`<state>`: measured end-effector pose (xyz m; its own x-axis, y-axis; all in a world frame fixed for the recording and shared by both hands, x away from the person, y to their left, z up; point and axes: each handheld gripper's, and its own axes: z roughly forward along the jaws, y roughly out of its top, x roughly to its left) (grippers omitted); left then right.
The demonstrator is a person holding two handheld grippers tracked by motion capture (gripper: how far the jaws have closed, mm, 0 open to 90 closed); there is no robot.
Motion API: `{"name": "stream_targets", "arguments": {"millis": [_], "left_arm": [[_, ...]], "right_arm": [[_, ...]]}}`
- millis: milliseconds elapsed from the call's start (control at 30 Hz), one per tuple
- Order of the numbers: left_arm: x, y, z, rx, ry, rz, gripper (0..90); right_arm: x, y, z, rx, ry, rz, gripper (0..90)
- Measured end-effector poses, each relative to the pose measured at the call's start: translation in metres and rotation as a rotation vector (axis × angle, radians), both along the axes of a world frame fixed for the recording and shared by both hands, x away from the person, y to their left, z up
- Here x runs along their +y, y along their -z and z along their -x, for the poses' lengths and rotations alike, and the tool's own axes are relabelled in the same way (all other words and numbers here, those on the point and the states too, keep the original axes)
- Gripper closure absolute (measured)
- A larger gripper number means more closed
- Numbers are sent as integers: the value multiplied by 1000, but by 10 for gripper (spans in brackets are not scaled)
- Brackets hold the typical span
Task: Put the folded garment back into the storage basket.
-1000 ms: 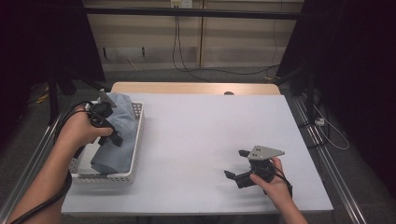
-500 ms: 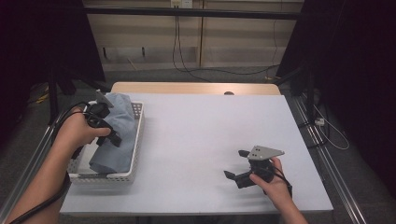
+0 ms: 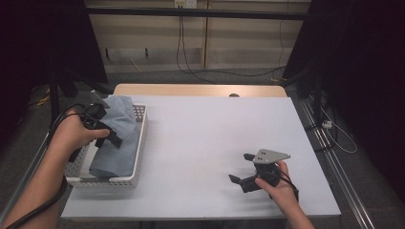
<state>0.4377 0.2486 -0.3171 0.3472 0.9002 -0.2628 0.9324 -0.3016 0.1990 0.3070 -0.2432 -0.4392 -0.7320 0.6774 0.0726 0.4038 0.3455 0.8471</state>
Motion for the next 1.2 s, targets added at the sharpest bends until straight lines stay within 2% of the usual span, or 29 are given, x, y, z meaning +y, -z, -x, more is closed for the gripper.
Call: {"name": "stream_targets", "arguments": {"millis": [100,433,800,1033,1167,1200], "left_arm": [[3,0,0,-15,-17,3,403],[8,3,-1,-5,-28,2,403],[15,7,-2,-24,-62,-1,365],[24,12,-3,-7,-77,-20,350],[29,14,-3,-22,-103,3,349],[30,13,-4,-23,-95,9,344]], "right_arm": [[0,0,0,0,1,0,35],[0,0,0,1,0,0,35],[0,0,0,-1,-1,-1,35],[0,0,0,0,-1,1,35],[0,0,0,0,-1,2,35],[0,0,0,0,-1,2,35]]}}
